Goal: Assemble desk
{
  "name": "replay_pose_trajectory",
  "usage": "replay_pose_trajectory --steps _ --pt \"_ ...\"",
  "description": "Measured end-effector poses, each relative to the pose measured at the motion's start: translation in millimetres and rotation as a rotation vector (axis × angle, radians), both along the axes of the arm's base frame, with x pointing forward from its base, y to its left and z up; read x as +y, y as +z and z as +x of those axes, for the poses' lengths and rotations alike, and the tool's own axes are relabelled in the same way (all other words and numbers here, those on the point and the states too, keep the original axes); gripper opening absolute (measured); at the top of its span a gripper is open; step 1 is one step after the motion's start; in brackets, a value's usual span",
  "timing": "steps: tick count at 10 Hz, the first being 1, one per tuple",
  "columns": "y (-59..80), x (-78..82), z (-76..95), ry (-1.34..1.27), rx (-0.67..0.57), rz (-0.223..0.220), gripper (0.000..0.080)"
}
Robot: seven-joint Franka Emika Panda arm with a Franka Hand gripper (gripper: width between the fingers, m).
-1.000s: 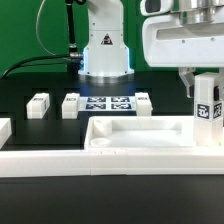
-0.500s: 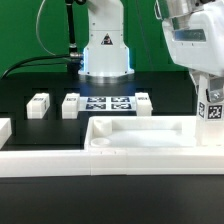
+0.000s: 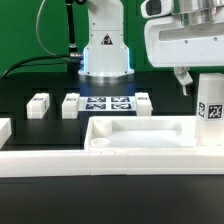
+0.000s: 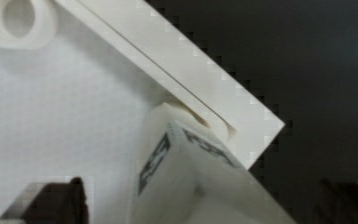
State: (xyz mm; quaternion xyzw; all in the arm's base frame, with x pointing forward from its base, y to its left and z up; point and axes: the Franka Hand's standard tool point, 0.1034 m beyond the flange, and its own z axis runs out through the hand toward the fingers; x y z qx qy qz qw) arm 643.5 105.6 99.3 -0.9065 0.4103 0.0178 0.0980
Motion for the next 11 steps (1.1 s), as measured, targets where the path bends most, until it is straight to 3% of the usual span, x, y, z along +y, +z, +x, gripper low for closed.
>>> replay_pose_trajectory --steps 3,5,6,9,10,11 --pt "-0.1 -1.0 0.2 0.217 -0.042 -0.015 0.0649" --pt "5.2 2.5 4.0 0.575 -0.098 -0.094 0.0649" --pt "4.3 5.6 3.4 0.683 -0.112 -0.102 0.0649" --pt "3.7 3.7 3.5 0.653 -0.107 -0.101 0.0637" --pt "3.6 3.7 3.4 0.637 -0.104 -0.100 0.0444" --pt "3.5 3.8 3.3 0.572 -0.094 -0.097 0.0444"
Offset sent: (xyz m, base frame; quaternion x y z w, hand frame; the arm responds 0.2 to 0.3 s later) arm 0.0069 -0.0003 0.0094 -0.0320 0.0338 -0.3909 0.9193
